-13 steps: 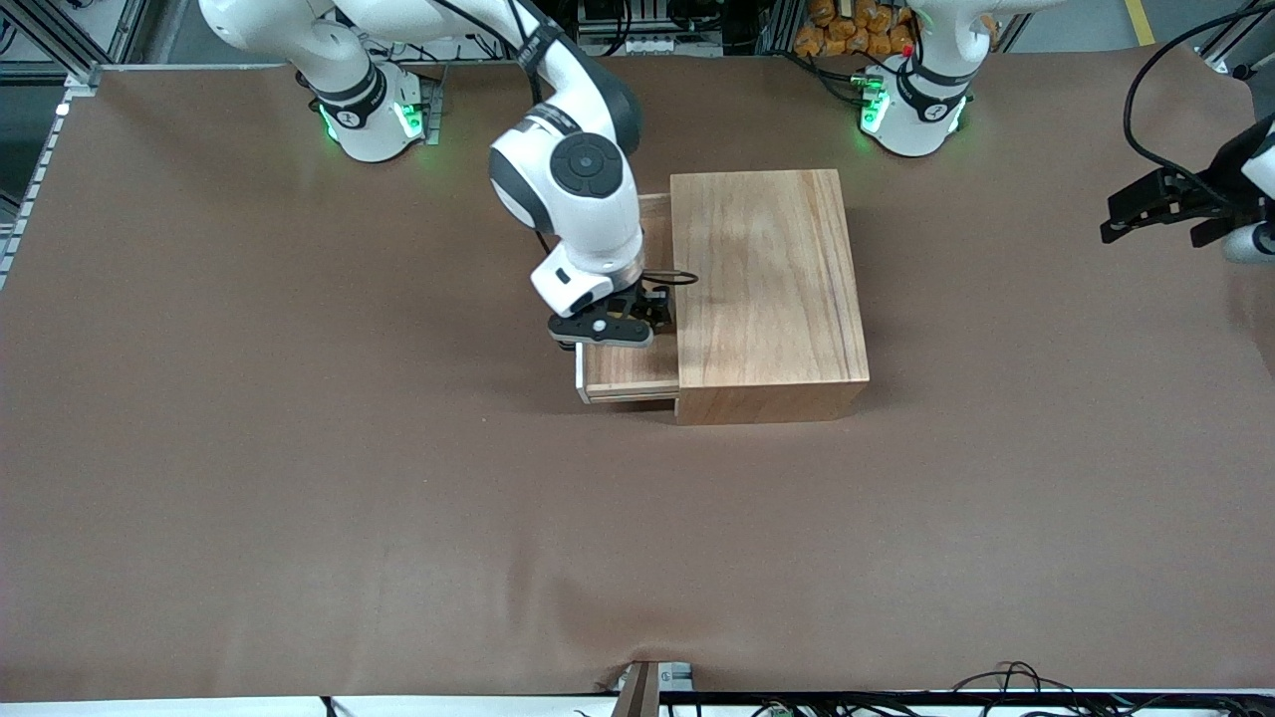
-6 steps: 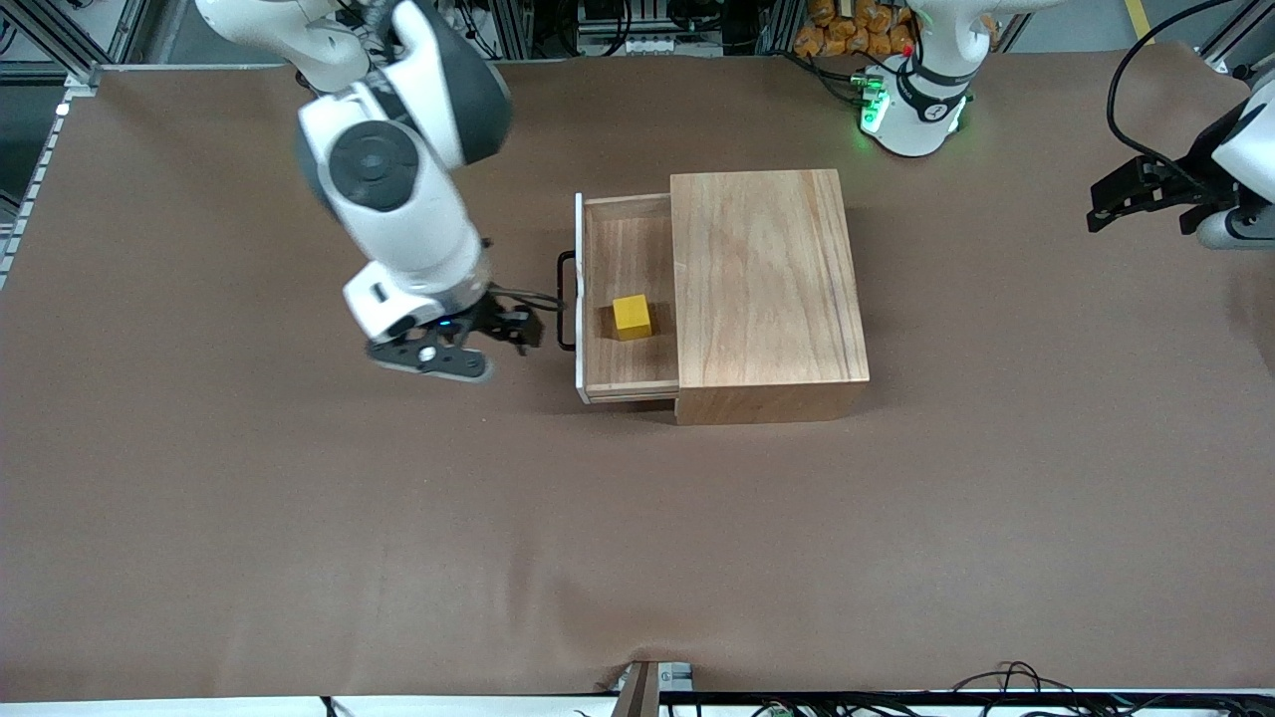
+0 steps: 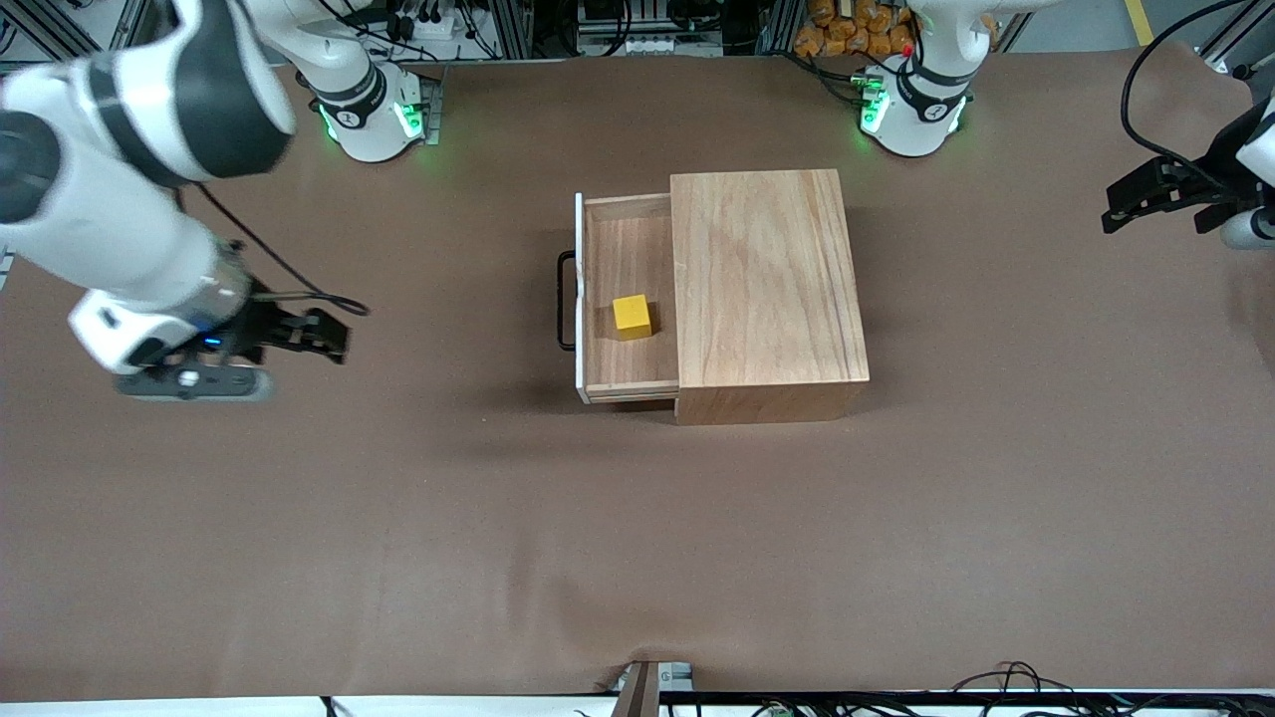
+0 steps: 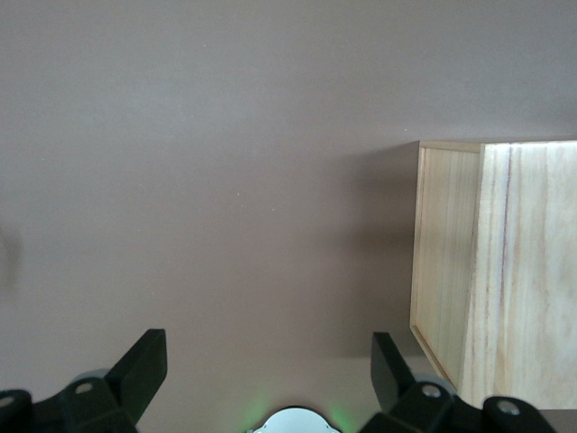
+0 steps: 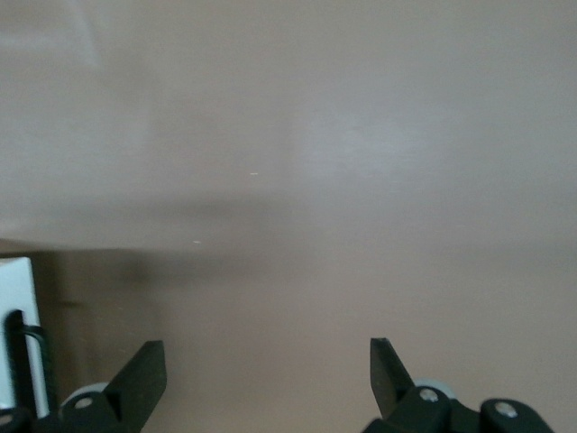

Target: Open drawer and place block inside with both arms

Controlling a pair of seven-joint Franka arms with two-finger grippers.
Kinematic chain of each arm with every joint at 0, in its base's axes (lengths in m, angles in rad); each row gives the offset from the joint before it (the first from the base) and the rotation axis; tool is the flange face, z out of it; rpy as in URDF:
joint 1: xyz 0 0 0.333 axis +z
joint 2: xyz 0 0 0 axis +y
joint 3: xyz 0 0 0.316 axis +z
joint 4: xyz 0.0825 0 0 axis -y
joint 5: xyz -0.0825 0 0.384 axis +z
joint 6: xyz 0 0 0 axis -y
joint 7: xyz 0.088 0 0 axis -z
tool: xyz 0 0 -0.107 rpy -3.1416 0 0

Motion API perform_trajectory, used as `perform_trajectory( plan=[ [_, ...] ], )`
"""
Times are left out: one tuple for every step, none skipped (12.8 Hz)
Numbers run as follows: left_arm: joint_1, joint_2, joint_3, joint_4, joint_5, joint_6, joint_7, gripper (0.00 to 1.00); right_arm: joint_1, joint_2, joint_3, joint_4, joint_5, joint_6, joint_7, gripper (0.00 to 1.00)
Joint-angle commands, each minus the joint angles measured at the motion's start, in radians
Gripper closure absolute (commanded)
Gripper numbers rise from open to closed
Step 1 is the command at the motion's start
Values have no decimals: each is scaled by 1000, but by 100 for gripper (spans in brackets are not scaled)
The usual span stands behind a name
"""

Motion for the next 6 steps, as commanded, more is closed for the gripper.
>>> perform_trajectory(
  plan=[
    [10,-8,-10,4,15,8,-5,0,-101,-149,22,-52,8,-56,-96,0],
    [10,-8,-10,4,15,8,-5,0,-128,-173,22,-52,8,-92,-126,0],
    [10,-8,-10,4,15,8,-5,0,-150,-196,22,-54,10,-126,-190,0],
    [9,-7,-10,3,17,6,-7,0,-167,-207,22,-55,13,-139,-218,0],
    [10,-7,-10,3,17,6,-7,0,-182,-207,22,-55,25,-153,-223,0],
    [9,-7,-10,3,17,6,-7,0,-200,-207,24,-55,51,-185,-225,0]
  ],
)
